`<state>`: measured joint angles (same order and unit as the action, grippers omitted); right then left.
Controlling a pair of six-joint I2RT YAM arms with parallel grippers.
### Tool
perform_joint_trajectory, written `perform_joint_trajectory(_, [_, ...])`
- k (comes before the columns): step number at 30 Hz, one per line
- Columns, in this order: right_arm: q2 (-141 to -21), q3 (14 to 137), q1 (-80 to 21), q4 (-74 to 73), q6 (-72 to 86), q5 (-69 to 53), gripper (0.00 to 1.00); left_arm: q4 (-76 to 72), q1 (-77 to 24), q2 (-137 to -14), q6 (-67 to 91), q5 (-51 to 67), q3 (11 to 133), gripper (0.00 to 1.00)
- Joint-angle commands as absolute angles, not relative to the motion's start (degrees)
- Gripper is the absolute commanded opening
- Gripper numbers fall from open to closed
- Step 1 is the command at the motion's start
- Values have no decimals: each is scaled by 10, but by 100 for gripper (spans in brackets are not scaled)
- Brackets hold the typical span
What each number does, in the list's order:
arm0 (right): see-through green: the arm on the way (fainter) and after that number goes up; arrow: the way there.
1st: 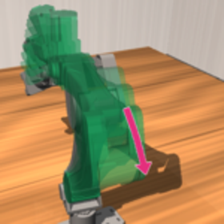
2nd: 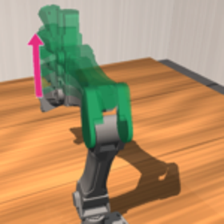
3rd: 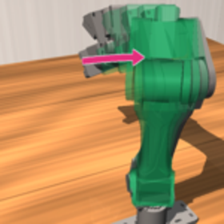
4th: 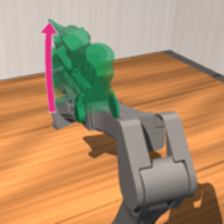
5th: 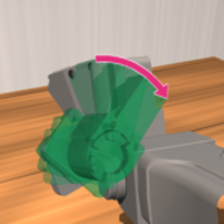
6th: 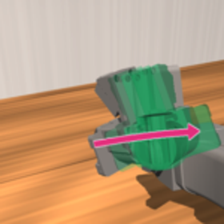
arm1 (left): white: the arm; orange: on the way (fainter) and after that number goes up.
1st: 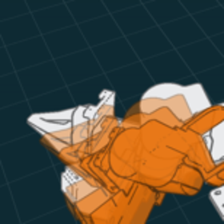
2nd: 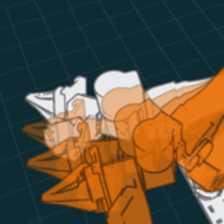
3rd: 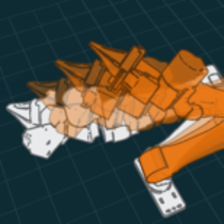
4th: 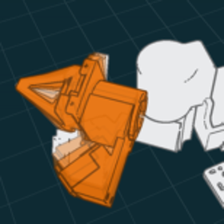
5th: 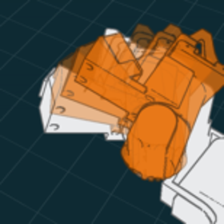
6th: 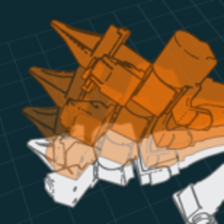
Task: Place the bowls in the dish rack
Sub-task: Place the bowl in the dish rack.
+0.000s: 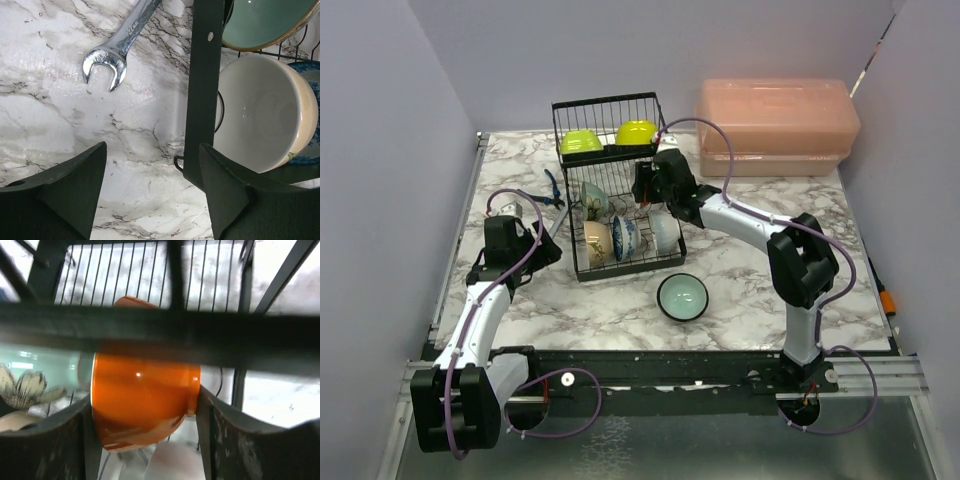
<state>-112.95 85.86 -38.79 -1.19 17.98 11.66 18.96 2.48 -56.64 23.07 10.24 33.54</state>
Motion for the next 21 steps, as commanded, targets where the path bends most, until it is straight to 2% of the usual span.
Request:
perform_joint_trajectory(1, [-1122,788,-406,-31,182,45,0,184,23,-573,225,113,342,73])
perform_joint_trajectory(7, [-1086,715,-417,43,166,67,0,175,23,-577,235,124,338,70])
perform_joint_trajectory(21, [-1151,797,-441,12,132,178,0,172,23,-574,235,129,336,70])
